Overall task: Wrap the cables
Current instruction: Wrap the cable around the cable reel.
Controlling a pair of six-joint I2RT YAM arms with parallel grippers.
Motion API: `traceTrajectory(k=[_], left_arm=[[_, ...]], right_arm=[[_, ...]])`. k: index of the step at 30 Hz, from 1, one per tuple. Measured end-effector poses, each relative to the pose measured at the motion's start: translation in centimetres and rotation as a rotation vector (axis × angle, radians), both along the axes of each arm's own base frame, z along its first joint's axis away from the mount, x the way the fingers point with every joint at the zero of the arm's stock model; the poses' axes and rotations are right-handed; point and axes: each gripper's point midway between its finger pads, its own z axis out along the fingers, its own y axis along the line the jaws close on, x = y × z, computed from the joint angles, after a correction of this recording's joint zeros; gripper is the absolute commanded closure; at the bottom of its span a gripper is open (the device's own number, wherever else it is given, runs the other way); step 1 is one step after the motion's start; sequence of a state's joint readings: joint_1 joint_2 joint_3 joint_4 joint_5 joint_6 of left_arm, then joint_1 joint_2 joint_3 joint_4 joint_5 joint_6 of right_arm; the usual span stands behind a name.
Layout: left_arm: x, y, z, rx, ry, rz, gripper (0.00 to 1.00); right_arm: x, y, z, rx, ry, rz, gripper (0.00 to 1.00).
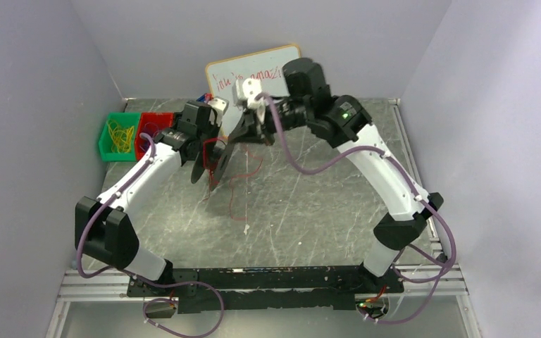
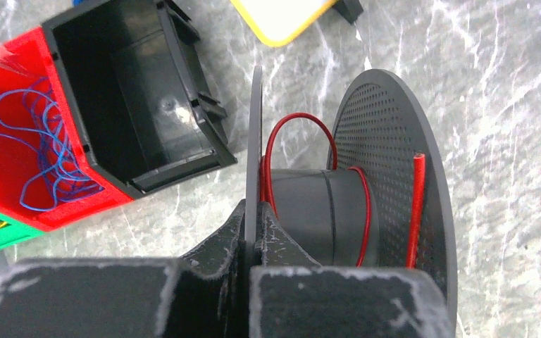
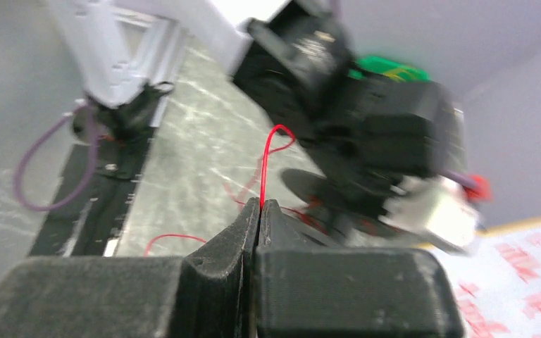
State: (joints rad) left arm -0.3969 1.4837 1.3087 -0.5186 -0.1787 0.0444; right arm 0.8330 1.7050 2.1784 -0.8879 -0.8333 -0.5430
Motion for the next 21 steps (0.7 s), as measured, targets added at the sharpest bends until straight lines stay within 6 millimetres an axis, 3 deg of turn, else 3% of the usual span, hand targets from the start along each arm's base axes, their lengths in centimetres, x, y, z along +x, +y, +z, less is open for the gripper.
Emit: traceTrajectory(k=[4, 12, 14, 18, 21], left_arm=[[-0.9, -0.2, -1.2, 0.008, 0.032, -0.041, 0.98], [-2.8, -1.4, -0.7, -0.036, 0.042, -0.155, 0.97], [-3.3, -1.9, -0.5, -0.051, 0.047, -0.189, 0.97], [-4.8, -3.2, 0.3, -0.112, 0.079, -0.274, 0.98], [-5.9, -4.8, 2.1, -0.188, 0.096, -0.359, 0.98]], right_arm=[[4.3, -2.6, 2.0, 0.042, -0.041, -0.157, 1.0], [8.2, -6.6, 5.8, 0.119, -0.164, -0.358, 1.0], [9.3, -7.8, 6.0, 0.124, -0.186, -0.414, 1.0], [12.7, -10.8, 4.0, 0.096, -0.206, -0.535, 1.0], [15.9, -13.2, -0.3, 0.035, -0.171, -0.63, 1.0]])
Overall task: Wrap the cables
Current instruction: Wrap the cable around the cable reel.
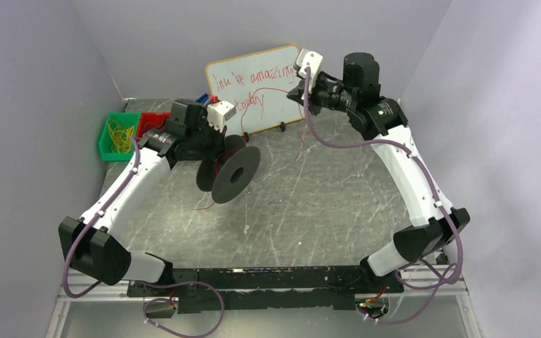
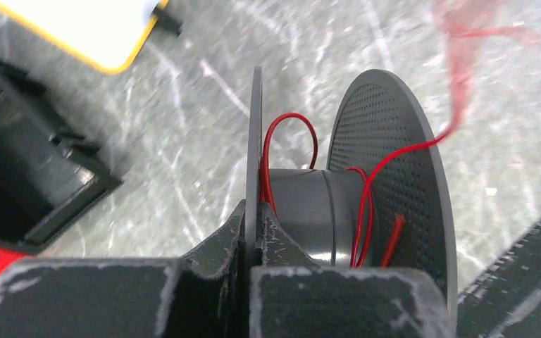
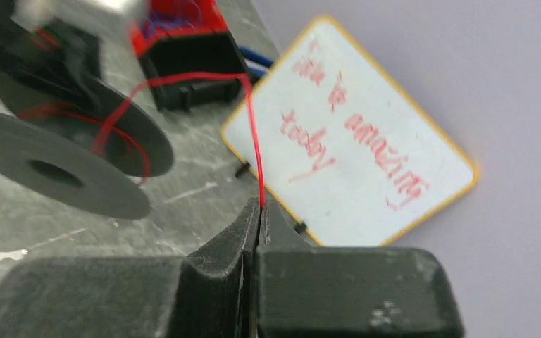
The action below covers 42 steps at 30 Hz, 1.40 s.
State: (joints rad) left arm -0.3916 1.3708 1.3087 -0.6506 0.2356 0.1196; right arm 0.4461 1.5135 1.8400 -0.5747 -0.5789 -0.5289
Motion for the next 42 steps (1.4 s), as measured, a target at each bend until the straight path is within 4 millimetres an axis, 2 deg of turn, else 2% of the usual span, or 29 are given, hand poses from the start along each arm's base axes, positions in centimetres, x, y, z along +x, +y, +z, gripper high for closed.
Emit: traceTrajectory(k=[1, 3, 7, 12, 17, 20, 22, 29, 31, 38, 40, 42], left_arm=[[-0.3, -0.6, 0.9, -0.028, 0.0, -0.028, 0.98], [-0.6, -1.4, 2.6, -0.08, -0.009, -0.071, 0.97], [-0.9, -2.4, 6.5, -0.183, -0.037, -0.116, 0.98], [0.4, -1.0, 10.8, -0.27, -0.085, -0.038, 0.98], [1.7, 0.6, 14.9, -0.343, -0.146, 0.076, 0.98], [2.3, 1.2, 16.4, -0.39, -0.16, 0.141, 0.98], [2.7, 1.7, 16.7, -0.411, -0.157, 0.185, 0.98], [4.7, 3.6, 15.7, -0.433, -0.117, 0.362, 0.98], [4.9, 3.9, 15.5, -0.445, -0.105, 0.384, 0.98], [5.1, 4.4, 15.6, -0.483, -0.082, 0.427, 0.97], [5.3, 4.8, 15.6, -0.473, -0.092, 0.45, 0.97], [5.6, 5.2, 15.5, -0.46, -0.104, 0.474, 0.98]], right_arm=[[0.6, -0.6, -0.6, -0.006, 0.009, -0.02, 1.0], [2.4, -2.2, -3.5, -0.029, 0.048, -0.073, 1.0], [4.2, -4.4, -8.4, -0.068, 0.11, -0.143, 1.0], [3.4, -5.2, -12.1, -0.098, 0.146, -0.149, 1.0], [2.0, -5.0, -13.9, -0.105, 0.177, -0.122, 1.0], [1.5, -4.0, -14.8, -0.117, 0.195, -0.097, 1.0], [0.5, -2.4, -15.7, -0.137, 0.203, -0.059, 1.0], [-5.4, 5.6, -18.9, -0.236, 0.202, 0.132, 1.0], [-6.5, 7.2, -20.0, -0.262, 0.207, 0.169, 1.0], [-8.0, 10.2, -24.0, -0.38, 0.234, 0.232, 1.0], [-9.3, 11.0, -24.3, -0.411, 0.23, 0.268, 1.0], [-10.9, 12.0, -23.6, -0.425, 0.216, 0.319, 1.0]])
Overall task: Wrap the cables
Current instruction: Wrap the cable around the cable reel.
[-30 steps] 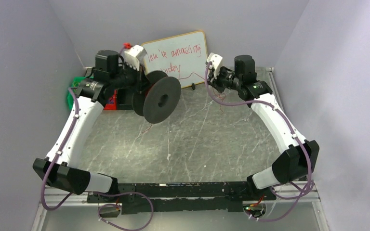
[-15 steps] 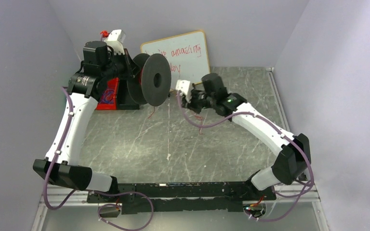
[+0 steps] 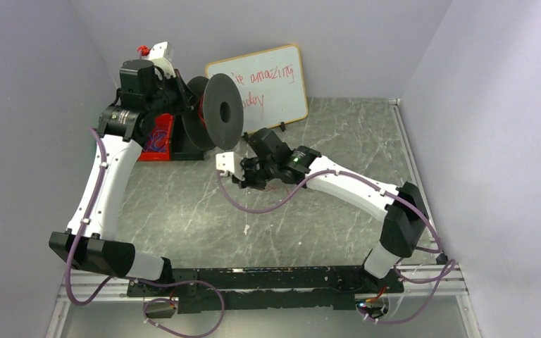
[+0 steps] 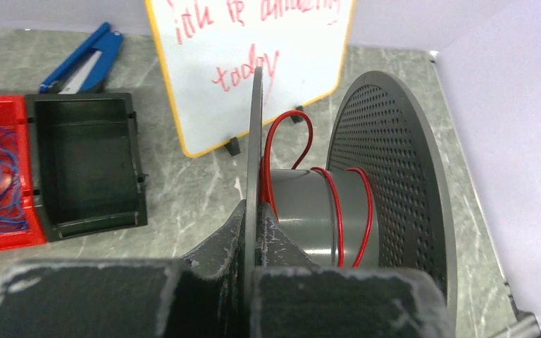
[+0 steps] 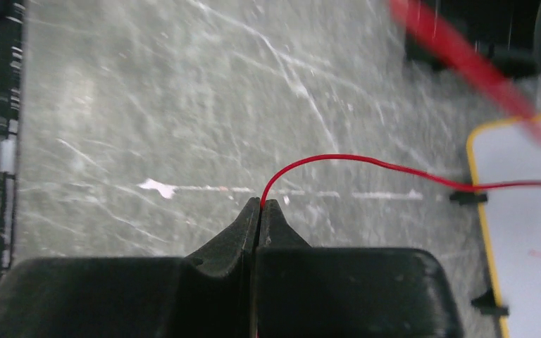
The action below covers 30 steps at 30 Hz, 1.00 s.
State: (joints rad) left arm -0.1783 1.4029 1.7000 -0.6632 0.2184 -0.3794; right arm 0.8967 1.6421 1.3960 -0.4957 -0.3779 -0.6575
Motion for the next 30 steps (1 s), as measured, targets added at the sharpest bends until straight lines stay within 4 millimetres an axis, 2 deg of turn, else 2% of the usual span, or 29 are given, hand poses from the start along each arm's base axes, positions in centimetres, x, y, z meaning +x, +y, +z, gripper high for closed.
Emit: traceTrajectory(k=[2, 6, 10, 13, 16, 23, 27, 30], left_arm=[[0.3, 0.6, -0.3, 0.018, -0.002, 0.033, 0.97], [0.9, 1.6, -2.0, 0.079, 0.016, 0.092, 0.98], [0.9, 1.9, -4.3, 0.157, 0.046, 0.116, 0.98], [0.7, 1.8, -5.9, 0.202, 0.069, 0.117, 0.98], [0.5, 1.5, -7.1, 0.239, 0.083, 0.099, 0.97], [-0.1, 0.2, -9.9, 0.382, 0.065, -0.02, 0.98], [-1.2, -0.2, -11.2, 0.457, 0.06, -0.114, 0.98], [-2.3, -0.8, -11.7, 0.477, 0.05, -0.2, 0.97]], right_arm=[[-1.8, 1.3, 1.6, 0.01, -0.01, 0.064, 1.0], [-4.6, 3.4, 6.3, 0.058, -0.04, 0.173, 1.0], [-5.5, 4.5, 10.6, 0.113, -0.088, 0.215, 1.0], [-5.5, 4.7, 12.0, 0.127, -0.104, 0.22, 1.0], [-5.3, 4.6, 11.9, 0.114, -0.103, 0.215, 1.0], [-2.3, 4.1, 11.1, 0.05, -0.173, 0.118, 1.0], [0.7, 2.3, 11.6, 0.044, -0.202, 0.038, 1.0], [3.7, 0.0, 12.3, 0.057, -0.221, -0.045, 1.0]])
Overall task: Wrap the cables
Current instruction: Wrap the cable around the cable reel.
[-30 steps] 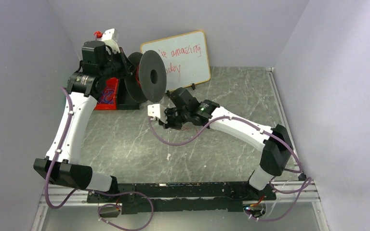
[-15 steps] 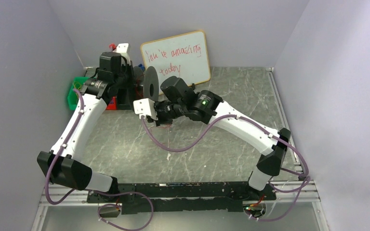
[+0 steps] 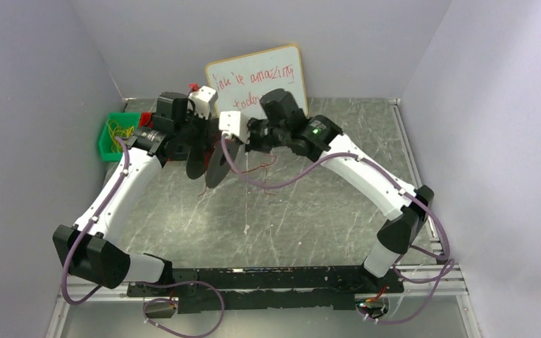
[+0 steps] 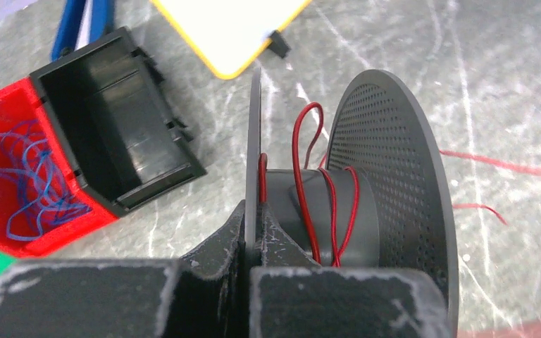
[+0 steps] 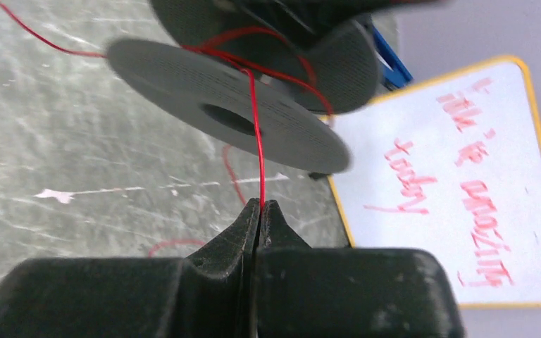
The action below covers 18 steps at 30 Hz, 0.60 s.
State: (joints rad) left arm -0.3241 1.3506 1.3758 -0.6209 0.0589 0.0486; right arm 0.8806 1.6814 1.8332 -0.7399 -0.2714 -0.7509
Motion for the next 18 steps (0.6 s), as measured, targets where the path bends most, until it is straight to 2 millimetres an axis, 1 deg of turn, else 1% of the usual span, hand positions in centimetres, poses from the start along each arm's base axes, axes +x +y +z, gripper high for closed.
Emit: traceTrajectory(k=[4, 6, 8, 11, 13, 18], left_arm=[[-1.4, -1.6, 0.5, -0.031, 0.004, -0.129, 0.98], [-2.2, -2.4, 0.7, -0.051, 0.011, -0.188, 0.98], [-3.0, -3.1, 0.9, -0.072, 0.026, -0.245, 0.98], [-4.1, -4.1, 1.8, -0.097, 0.03, -0.327, 0.97], [-4.6, -4.7, 2.9, -0.113, 0.021, -0.372, 0.97], [-5.4, -5.7, 6.4, -0.163, -0.035, -0.446, 0.97]], right_arm=[[2.7, -2.6, 0.8, 0.034, -0.017, -0.081, 1.0], [3.3, -3.3, 0.8, 0.046, -0.018, -0.102, 1.0], [3.6, -3.7, 0.3, 0.053, -0.009, -0.113, 1.0], [4.3, -4.2, -0.7, 0.063, 0.017, -0.134, 1.0], [4.9, -4.8, -1.5, 0.066, 0.04, -0.151, 1.0], [6.3, -6.4, -2.9, 0.086, 0.09, -0.185, 1.0]])
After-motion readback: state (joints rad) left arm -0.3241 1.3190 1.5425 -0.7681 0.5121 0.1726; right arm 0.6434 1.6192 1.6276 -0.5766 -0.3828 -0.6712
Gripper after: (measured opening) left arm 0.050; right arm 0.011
